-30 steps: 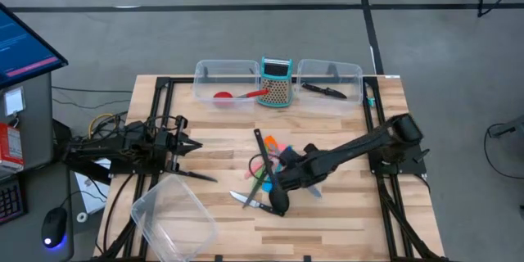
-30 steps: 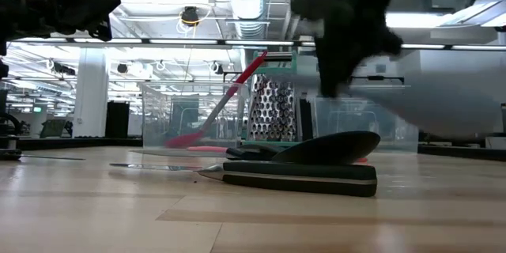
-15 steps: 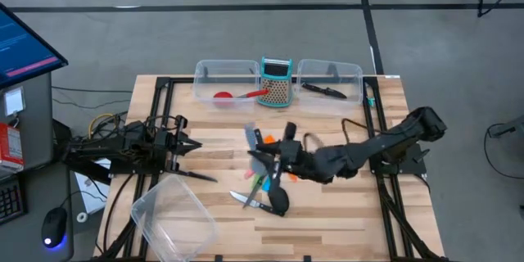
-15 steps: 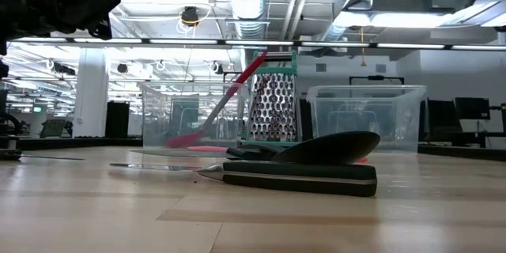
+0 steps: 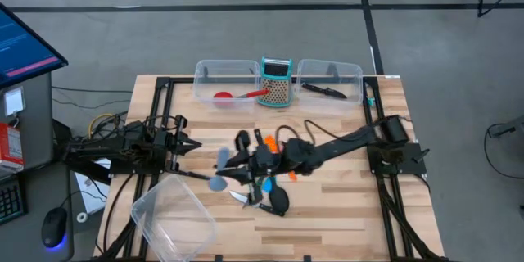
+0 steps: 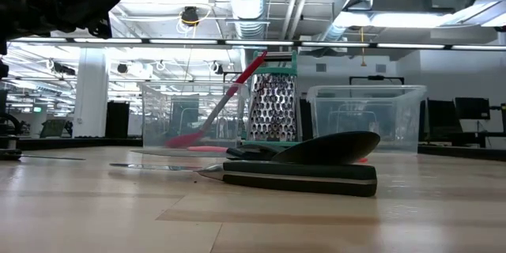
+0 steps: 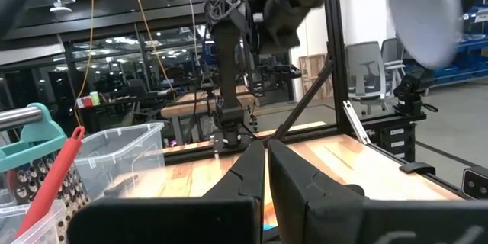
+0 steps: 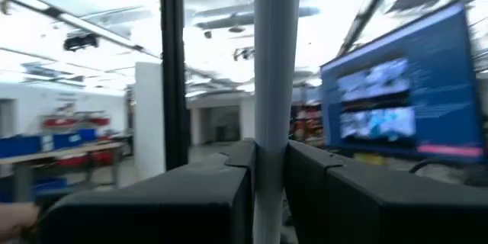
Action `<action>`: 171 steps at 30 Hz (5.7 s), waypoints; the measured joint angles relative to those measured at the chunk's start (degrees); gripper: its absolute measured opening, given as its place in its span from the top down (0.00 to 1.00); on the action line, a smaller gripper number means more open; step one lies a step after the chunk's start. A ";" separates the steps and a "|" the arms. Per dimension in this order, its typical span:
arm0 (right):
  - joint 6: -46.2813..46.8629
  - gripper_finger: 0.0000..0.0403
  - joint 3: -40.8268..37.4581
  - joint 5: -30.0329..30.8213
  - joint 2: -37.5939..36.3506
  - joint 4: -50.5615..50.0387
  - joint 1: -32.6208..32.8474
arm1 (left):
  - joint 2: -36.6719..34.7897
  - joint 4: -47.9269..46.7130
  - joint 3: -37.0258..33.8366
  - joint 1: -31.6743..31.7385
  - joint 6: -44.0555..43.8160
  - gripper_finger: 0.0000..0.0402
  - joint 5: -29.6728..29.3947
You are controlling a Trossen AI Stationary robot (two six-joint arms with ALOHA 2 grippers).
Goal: Pick & Place Kitchen Items
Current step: Put the grey serving spoon into the bottom transparent bin
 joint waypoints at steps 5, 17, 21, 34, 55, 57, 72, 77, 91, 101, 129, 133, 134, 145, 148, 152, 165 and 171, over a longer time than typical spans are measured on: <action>3.51 0.91 9.79 -9.76 8.05 0.39 -2.85 | 0.00 0.09 0.00 0.00 0.02 0.99 0.00; 12.27 0.91 35.66 -27.79 27.36 -3.05 -5.96 | 0.00 0.35 0.00 0.00 0.02 0.99 -0.01; 13.37 0.91 40.68 -31.45 32.24 -2.92 -6.02 | 0.00 0.44 0.00 0.01 0.01 0.99 0.00; 12.48 0.91 42.69 -35.50 37.29 -4.16 -5.88 | 0.00 0.76 0.00 0.00 0.02 0.99 0.00; 6.47 0.91 42.63 -36.71 40.00 -6.90 -5.95 | 0.00 1.16 0.00 0.01 0.01 0.99 -0.02; 6.52 0.91 42.63 -36.71 40.00 -6.98 -5.99 | 0.00 1.16 0.00 0.00 0.01 0.99 -0.01; 6.16 0.89 42.63 -36.88 40.00 -8.86 -5.97 | 0.00 1.49 0.00 0.02 0.00 0.99 -0.01; 6.26 0.87 42.63 -36.86 40.00 -9.02 -5.97 | 0.00 1.51 0.00 0.02 0.01 0.99 -0.02; 6.30 0.86 42.64 -35.31 40.00 -10.60 -6.02 | 0.00 1.51 0.00 0.02 0.02 0.99 -0.02; 6.91 0.80 42.64 -35.16 40.00 -10.84 -6.12 | 0.00 1.51 0.00 0.02 0.01 0.99 -0.02; 4.51 0.62 49.07 -26.16 38.73 -30.13 -7.59 | 0.00 2.28 0.00 0.13 0.31 0.99 -2.85; 4.36 0.62 49.51 -26.13 38.21 -29.69 -7.57 | 0.00 2.47 0.00 0.13 0.30 0.99 -2.92; 4.48 0.62 49.51 -26.17 38.06 -29.87 -7.57 | 0.00 2.50 0.00 0.13 0.30 0.99 -2.93; 4.23 0.48 49.42 -26.29 37.40 -31.96 -5.32 | 0.00 2.60 0.00 0.13 0.28 0.99 -3.10; 3.34 0.46 49.42 -25.83 37.40 -32.50 -4.71 | 0.00 2.80 0.00 0.13 0.27 0.99 -3.10; 1.21 0.47 49.39 -22.92 36.45 -33.91 -4.83 | 0.00 2.84 0.00 0.13 0.26 0.99 -3.08; -11.63 0.53 49.42 -12.83 29.17 -41.92 -7.43 | 0.00 3.32 0.00 0.13 0.26 0.99 -3.06; -11.67 0.53 49.41 -12.40 28.36 -42.77 -8.93 | 0.00 3.41 0.00 0.13 0.26 0.99 -3.04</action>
